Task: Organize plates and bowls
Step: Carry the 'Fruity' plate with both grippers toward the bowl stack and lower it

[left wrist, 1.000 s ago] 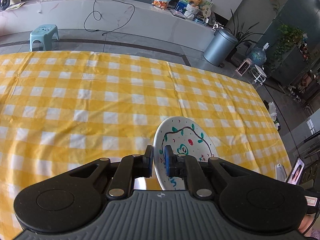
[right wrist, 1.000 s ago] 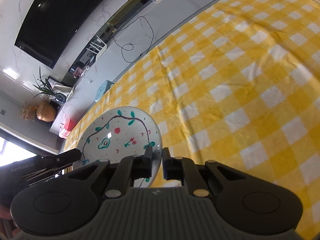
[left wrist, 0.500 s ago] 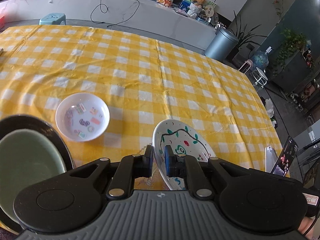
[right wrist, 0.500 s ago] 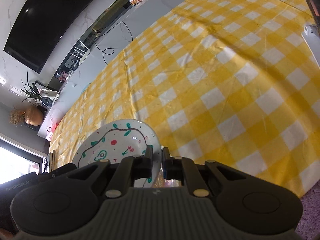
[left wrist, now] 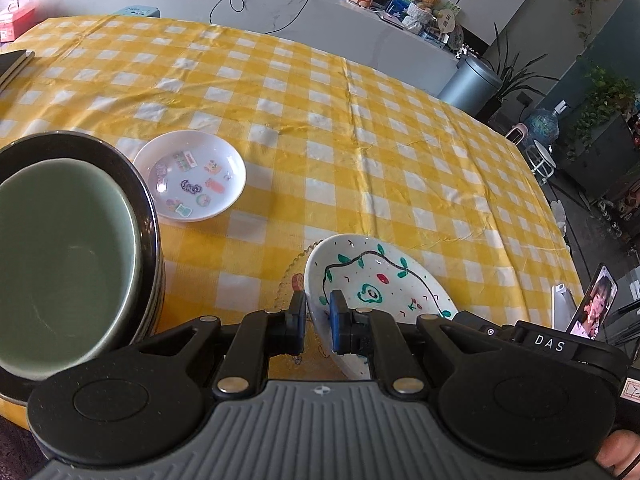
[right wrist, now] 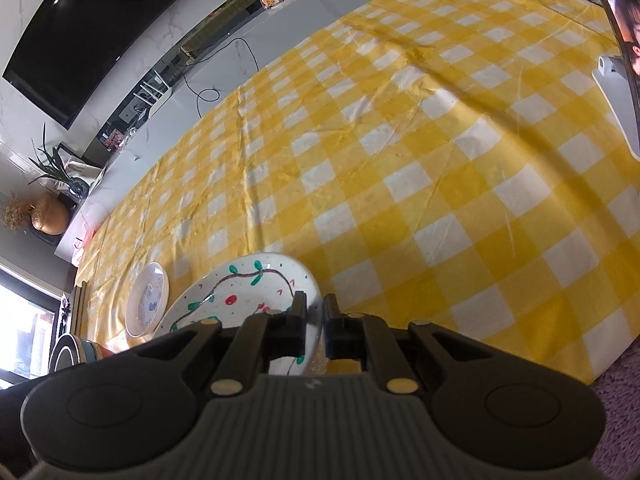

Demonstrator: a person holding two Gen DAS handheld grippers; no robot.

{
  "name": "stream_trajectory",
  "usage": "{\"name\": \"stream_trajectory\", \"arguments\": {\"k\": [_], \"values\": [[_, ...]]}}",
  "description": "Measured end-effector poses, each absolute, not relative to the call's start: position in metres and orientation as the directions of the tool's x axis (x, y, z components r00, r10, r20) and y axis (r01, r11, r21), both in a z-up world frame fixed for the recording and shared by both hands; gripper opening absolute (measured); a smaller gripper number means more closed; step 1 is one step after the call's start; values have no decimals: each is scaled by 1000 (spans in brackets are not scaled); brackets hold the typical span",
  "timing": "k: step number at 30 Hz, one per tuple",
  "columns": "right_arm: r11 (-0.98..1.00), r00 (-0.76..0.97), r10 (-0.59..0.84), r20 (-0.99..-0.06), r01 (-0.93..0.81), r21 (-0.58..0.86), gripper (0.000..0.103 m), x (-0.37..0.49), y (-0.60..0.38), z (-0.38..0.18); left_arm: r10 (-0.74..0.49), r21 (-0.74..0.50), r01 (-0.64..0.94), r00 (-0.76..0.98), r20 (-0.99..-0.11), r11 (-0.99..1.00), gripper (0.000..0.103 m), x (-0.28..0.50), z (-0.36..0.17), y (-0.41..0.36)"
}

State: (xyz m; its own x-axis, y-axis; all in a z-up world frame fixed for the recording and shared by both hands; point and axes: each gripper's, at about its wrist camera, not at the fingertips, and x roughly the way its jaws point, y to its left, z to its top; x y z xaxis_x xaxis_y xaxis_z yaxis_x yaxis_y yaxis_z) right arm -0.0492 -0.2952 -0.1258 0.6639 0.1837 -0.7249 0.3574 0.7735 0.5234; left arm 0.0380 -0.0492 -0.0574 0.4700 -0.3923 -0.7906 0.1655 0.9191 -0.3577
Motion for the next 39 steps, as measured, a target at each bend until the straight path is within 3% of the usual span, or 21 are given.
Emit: {"name": "stream_trajectory", "arguments": {"k": [39], "values": [[930, 649, -20, -761, 292, 225, 6, -43, -246, -126, -305, -249, 178, 485, -820, 952, 14, 30, -76, -54]]}}
